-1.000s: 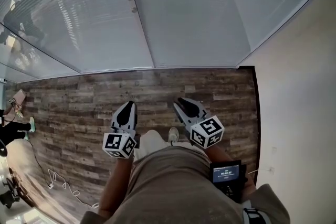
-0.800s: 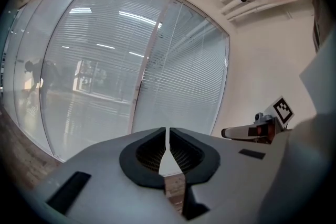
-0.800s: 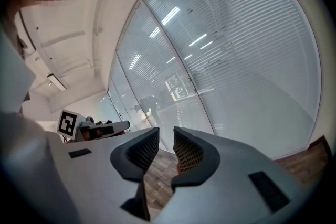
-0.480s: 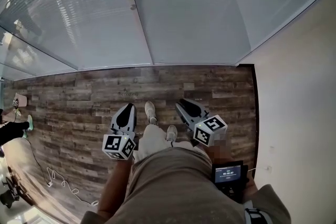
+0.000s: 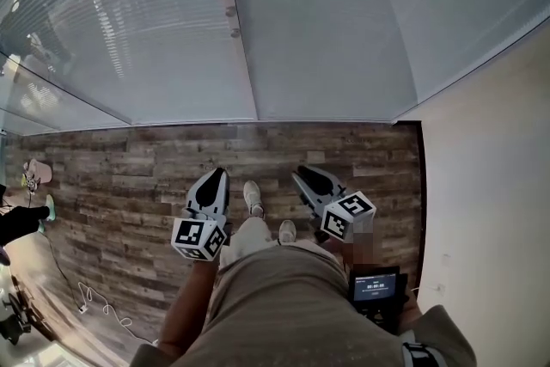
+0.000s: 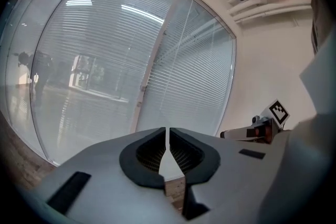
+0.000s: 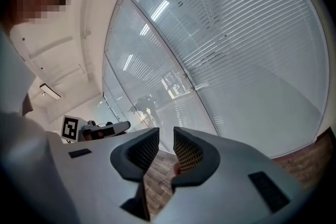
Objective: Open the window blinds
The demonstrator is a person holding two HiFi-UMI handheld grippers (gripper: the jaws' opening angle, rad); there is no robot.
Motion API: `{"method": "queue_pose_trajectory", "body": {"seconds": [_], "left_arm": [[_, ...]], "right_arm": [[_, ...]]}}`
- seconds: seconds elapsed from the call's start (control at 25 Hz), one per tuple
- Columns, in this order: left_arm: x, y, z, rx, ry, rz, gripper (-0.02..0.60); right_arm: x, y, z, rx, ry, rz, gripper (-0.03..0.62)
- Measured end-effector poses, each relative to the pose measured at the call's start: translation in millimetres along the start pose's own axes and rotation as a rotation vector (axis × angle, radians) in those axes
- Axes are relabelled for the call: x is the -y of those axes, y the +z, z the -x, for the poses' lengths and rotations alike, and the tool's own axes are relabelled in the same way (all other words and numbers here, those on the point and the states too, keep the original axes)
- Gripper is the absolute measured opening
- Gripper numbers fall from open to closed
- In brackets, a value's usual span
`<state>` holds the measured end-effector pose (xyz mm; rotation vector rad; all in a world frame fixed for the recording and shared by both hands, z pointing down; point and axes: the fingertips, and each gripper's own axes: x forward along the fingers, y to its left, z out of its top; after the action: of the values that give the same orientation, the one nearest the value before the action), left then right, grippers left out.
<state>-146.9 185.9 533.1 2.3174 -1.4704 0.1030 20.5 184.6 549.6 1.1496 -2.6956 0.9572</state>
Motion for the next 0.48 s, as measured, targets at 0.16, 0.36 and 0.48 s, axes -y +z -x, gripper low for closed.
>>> {"method": "queue_pose_trajectory", "body": {"seconds": [0.16, 0.36, 0.48], "left_arm": [[-33.4, 16.5, -25.9, 0.0, -0.013, -0.006, 0.015], [-60.7, 41.2, -61.2, 0.007, -0.048, -0.008, 0.015], [-73.9, 50.7, -78.5, 0.004, -0.073, -0.002, 0.015]], "right_arm": [[6.7, 20.4, -36.8, 0.009, -0.012, 0.007, 0.091], [14.8, 48.0, -77.0, 0.021, -0.03, 0.015, 0.091], [17.3, 59.2, -98.7, 0.023, -0.039, 0.02, 0.091]]}}
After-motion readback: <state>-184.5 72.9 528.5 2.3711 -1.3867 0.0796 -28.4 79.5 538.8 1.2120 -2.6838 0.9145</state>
